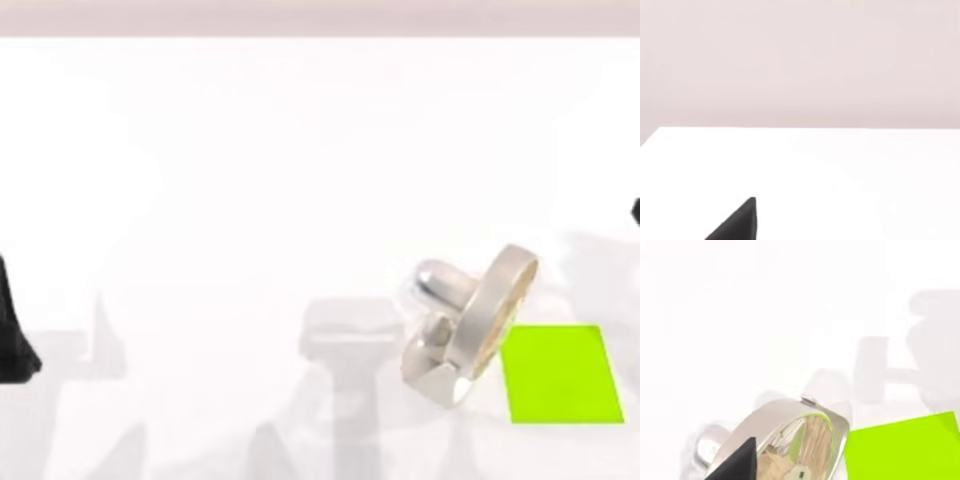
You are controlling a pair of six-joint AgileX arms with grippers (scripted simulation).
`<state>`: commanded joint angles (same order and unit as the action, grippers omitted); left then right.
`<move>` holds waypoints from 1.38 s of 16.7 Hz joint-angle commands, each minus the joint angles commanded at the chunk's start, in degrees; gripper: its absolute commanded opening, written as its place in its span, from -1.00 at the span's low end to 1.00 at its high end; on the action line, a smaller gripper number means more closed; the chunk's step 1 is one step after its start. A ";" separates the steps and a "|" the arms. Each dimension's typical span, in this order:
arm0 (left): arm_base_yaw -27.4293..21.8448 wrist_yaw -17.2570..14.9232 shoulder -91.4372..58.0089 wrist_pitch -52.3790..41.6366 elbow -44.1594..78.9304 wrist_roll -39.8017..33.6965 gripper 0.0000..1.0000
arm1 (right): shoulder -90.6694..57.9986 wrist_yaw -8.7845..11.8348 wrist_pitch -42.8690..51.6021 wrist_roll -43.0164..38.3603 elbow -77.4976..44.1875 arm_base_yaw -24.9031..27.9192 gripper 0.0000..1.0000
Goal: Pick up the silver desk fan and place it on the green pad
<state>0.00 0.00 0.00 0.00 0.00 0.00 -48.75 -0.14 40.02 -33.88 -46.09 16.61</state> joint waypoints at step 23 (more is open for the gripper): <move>0.00 0.00 0.00 0.00 0.00 0.00 1.00 | -55.58 -0.02 38.42 -35.77 -46.72 17.58 1.00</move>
<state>0.00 0.00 0.00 0.00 0.00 0.00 -104.33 -0.16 78.44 -69.65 -92.81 34.19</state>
